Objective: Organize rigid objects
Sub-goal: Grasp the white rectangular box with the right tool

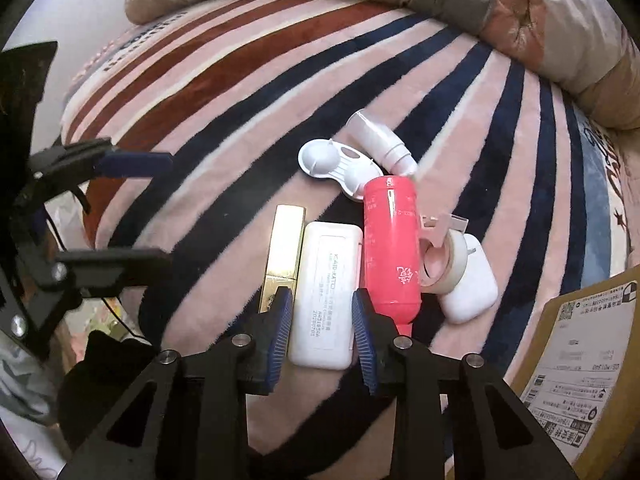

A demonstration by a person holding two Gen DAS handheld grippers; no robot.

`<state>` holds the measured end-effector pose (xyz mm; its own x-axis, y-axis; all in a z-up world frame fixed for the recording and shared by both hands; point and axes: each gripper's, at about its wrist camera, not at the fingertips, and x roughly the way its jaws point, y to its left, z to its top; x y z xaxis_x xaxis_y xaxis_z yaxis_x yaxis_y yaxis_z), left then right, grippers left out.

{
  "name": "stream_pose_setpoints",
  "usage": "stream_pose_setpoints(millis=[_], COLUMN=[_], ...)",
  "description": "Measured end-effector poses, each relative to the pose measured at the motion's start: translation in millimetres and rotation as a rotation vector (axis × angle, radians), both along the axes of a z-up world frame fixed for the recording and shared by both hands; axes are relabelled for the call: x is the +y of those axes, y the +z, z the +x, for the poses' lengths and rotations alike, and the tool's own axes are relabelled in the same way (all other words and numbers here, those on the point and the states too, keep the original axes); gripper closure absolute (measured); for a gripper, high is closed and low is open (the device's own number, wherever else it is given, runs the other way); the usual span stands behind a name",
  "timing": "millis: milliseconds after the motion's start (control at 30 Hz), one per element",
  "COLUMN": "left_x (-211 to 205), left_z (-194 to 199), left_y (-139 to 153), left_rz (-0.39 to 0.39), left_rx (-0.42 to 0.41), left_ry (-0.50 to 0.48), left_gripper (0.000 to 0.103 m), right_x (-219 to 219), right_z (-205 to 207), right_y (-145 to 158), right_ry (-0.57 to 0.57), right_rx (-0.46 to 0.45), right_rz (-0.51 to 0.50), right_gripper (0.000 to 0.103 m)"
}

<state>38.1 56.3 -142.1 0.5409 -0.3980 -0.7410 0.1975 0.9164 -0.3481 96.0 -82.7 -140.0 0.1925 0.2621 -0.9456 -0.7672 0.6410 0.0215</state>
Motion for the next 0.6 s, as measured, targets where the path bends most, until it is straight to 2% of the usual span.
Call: stream_pose_setpoints(millis=[167, 300, 600], left_x=[-10, -14, -18], left_z=[2, 2, -1], left_y=[-3, -4, -5], left_rz=[-0.007, 0.027, 0.022], left_rx=[0.014, 0.02, 0.036], left_ry=[-0.008, 0.003, -0.009], left_gripper=[0.019, 0.019, 0.019], right_x=[2, 4, -7], right_z=[1, -1, 2], right_y=[-1, 0, -3], right_ry=[0.021, 0.056, 0.018], right_rx=[-0.003, -0.02, 0.011], right_rz=[-0.015, -0.056, -0.024], right_gripper=[0.075, 0.075, 0.075])
